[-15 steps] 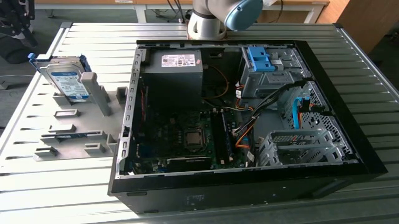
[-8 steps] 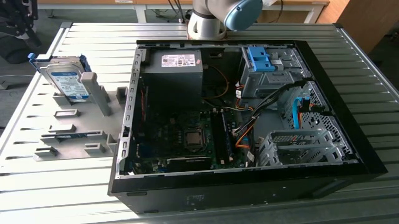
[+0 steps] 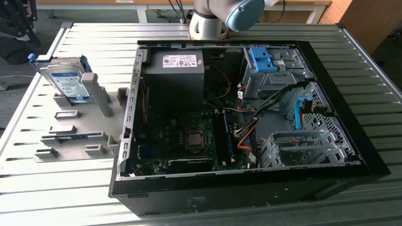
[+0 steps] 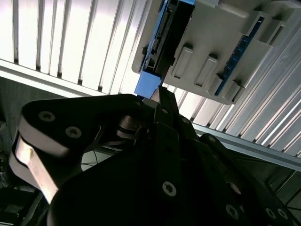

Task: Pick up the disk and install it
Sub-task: 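Pick up the disk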

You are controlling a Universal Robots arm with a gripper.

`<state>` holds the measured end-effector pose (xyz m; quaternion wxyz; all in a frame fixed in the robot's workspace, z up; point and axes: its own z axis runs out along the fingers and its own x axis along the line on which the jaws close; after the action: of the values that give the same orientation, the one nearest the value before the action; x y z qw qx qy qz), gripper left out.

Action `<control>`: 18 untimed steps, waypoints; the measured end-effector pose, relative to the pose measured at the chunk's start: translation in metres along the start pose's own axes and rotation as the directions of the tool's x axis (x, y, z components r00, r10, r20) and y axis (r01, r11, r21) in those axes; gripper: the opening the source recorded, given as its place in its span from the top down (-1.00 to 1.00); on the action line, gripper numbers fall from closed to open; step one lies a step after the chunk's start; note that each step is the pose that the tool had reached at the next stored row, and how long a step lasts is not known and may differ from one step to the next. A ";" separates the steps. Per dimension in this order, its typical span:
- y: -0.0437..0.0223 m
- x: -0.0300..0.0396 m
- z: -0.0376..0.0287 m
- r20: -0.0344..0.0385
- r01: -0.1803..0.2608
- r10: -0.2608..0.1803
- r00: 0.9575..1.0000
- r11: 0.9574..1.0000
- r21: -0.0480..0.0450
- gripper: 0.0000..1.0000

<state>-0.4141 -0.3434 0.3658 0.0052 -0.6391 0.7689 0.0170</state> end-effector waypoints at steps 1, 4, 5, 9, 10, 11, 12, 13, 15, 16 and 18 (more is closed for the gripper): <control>0.0000 0.0000 0.0001 0.000 0.000 0.000 1.000 1.000 0.000 0.79; -0.0001 -0.0001 0.0008 0.000 0.000 0.000 1.000 1.000 0.000 0.66; 0.0000 -0.0002 0.0018 0.000 0.001 -0.001 1.000 1.000 0.000 0.66; 0.0000 -0.0001 0.0084 0.000 0.020 -0.020 1.000 1.000 0.000 0.30; 0.0002 -0.0001 0.0102 0.000 0.029 -0.029 1.000 1.000 -0.001 0.30; 0.0003 0.0000 0.0120 -0.001 0.040 -0.040 0.999 0.999 -0.001 0.17; 0.0006 0.0001 0.0140 -0.001 0.054 -0.054 0.999 0.999 -0.001 0.17; 0.0007 0.0002 0.0157 -0.001 0.067 -0.067 0.998 0.998 -0.002 0.17; 0.0010 0.0004 0.0188 -0.002 0.096 -0.096 0.995 0.995 -0.003 0.17; 0.0014 0.0005 0.0203 -0.002 0.109 -0.109 0.994 0.994 -0.003 0.15; 0.0027 0.0008 0.0236 -0.002 0.119 -0.119 0.993 0.993 -0.004 0.03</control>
<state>-0.4173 -0.3429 0.3423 0.0042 -0.6837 0.7296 0.0173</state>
